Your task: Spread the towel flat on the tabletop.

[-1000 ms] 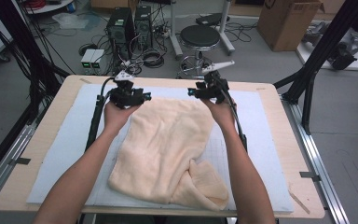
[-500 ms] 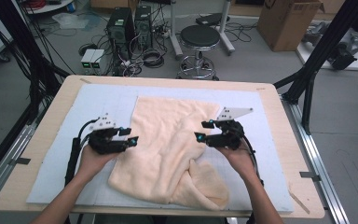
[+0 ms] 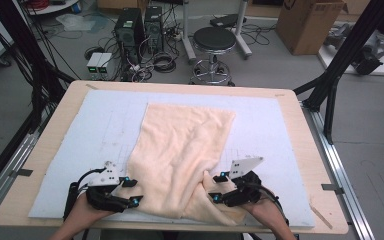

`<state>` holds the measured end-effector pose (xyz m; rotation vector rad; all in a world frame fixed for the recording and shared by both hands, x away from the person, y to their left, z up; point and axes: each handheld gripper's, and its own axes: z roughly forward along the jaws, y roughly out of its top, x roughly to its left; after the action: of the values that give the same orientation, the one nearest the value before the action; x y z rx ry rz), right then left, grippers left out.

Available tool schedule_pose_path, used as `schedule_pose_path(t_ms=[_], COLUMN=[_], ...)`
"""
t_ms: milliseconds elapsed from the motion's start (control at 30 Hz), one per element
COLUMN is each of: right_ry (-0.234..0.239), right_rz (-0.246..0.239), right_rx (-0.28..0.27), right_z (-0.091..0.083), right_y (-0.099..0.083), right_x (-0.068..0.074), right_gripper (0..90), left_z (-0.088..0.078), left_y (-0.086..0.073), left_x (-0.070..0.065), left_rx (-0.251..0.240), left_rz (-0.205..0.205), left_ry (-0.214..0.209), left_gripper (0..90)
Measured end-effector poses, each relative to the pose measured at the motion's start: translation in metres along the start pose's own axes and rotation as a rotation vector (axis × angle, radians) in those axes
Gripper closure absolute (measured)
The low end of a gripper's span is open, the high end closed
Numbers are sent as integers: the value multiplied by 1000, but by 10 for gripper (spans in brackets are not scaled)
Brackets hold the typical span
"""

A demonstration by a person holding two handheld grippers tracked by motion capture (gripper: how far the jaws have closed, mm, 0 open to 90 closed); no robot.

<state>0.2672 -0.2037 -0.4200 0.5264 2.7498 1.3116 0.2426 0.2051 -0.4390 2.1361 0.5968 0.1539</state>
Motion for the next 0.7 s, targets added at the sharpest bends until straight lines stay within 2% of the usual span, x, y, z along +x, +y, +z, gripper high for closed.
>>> schedule_pose_path(t_ms=[67, 100, 133, 167, 200, 267, 367, 567, 700], right_ry=[-4, -2, 10, 30, 30, 22, -4, -71, -121], right_rz=[-3, -2, -2, 2, -1, -14, -16, -38, -20], right_rx=[42, 62, 69, 67, 67, 75, 68, 12, -32], right_z=[7, 10, 11, 10, 9, 2, -13, -47, -73], right_y=[-6, -7, -8, -9, -8, -5, -1, 6, 4], right_x=[0, -1, -2, -3, -2, -1, 4, 17, 21], right_gripper=[584, 654, 737, 792, 821, 836, 841, 842, 843], left_z=[3, 4, 4, 4, 3, -2, -17, -57, -76], left_y=[0, 0, 1, 2, 2, 5, 11, 31, 39], left_x=[-1, 0, 0, 1, 2, 4, 10, 21, 26], left_rx=[13, 14, 12, 13, 6, -26, -118, -272, -317], left_rz=[15, 17, 19, 21, 8, -5, -57, -133, -154], left_ry=[24, 30, 35, 41, 41, 52, 71, 80, 129], left_gripper=[492, 557, 631, 692, 746, 784, 796, 804, 807])
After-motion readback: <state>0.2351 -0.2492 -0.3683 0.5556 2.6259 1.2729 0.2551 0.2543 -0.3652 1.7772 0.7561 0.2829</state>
